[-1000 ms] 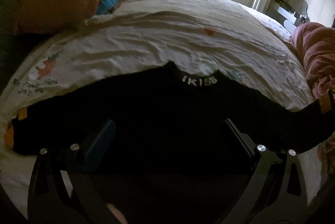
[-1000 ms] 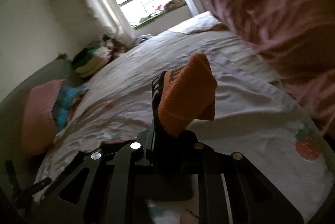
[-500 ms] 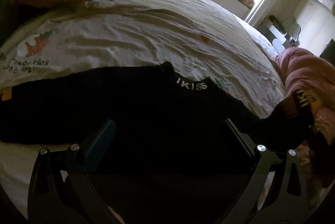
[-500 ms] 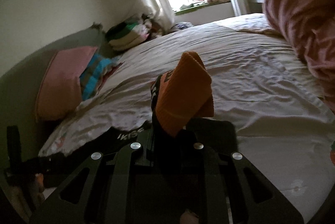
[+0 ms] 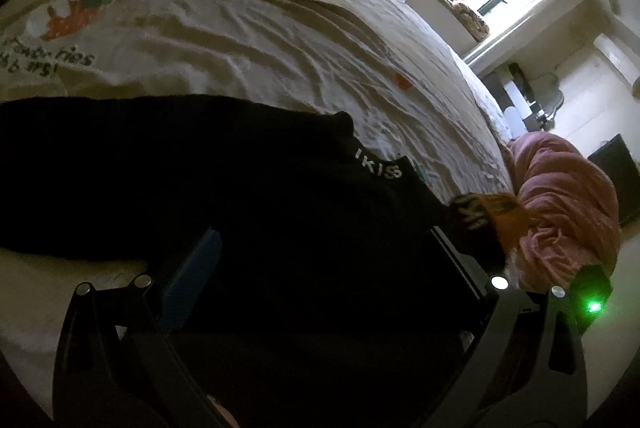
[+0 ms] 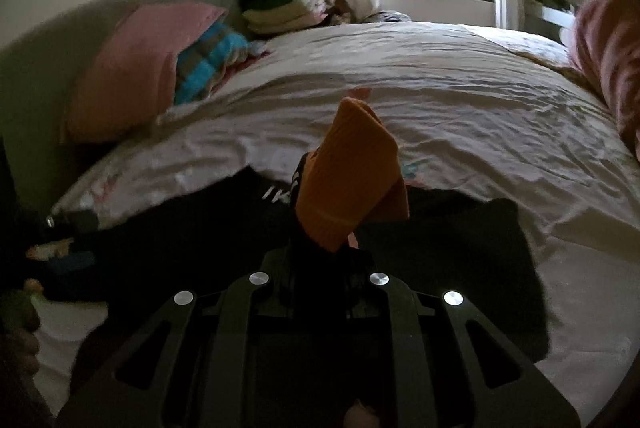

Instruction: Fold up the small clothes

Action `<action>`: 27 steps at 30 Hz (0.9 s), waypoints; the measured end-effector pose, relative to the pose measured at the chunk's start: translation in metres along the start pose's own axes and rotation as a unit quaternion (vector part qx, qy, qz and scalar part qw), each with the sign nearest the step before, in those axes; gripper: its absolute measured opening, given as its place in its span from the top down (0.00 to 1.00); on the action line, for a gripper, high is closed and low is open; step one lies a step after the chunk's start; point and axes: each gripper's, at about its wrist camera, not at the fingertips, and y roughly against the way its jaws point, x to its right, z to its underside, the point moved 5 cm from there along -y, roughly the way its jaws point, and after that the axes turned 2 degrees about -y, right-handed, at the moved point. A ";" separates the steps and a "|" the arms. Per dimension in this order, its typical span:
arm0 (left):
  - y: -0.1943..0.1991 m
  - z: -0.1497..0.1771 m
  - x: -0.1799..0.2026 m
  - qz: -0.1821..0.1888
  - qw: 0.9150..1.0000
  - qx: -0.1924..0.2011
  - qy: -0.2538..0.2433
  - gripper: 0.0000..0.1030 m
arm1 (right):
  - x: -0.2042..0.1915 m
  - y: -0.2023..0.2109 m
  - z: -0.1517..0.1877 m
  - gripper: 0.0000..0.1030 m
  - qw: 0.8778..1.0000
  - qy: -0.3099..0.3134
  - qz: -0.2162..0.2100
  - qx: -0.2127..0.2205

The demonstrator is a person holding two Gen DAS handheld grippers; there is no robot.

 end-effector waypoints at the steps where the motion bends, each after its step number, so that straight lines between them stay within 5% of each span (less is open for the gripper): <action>1: -0.002 0.001 -0.002 0.007 1.000 -0.003 0.005 0.08 | -0.009 -0.008 0.005 0.85 1.000 0.008 0.001 -0.007; 6: -0.008 0.003 -0.014 0.030 0.999 -0.011 0.025 0.11 | -0.034 -0.034 0.022 0.82 0.999 0.031 -0.009 -0.034; 15: -0.024 0.013 -0.024 0.057 0.997 -0.034 0.046 0.20 | -0.074 -0.017 0.053 0.34 0.986 0.077 -0.122 -0.085; 17: -0.029 0.017 -0.021 0.062 0.996 -0.041 0.043 0.24 | -0.074 -0.001 0.056 0.34 0.982 0.077 -0.148 -0.085; 20: -0.042 0.026 -0.015 0.071 0.995 -0.060 0.041 0.44 | -0.063 0.016 0.057 0.34 0.985 0.070 -0.141 -0.077; 27: -0.084 0.049 0.001 0.043 0.993 -0.104 0.022 0.44 | -0.005 0.039 0.049 0.34 0.995 0.003 -0.089 -0.049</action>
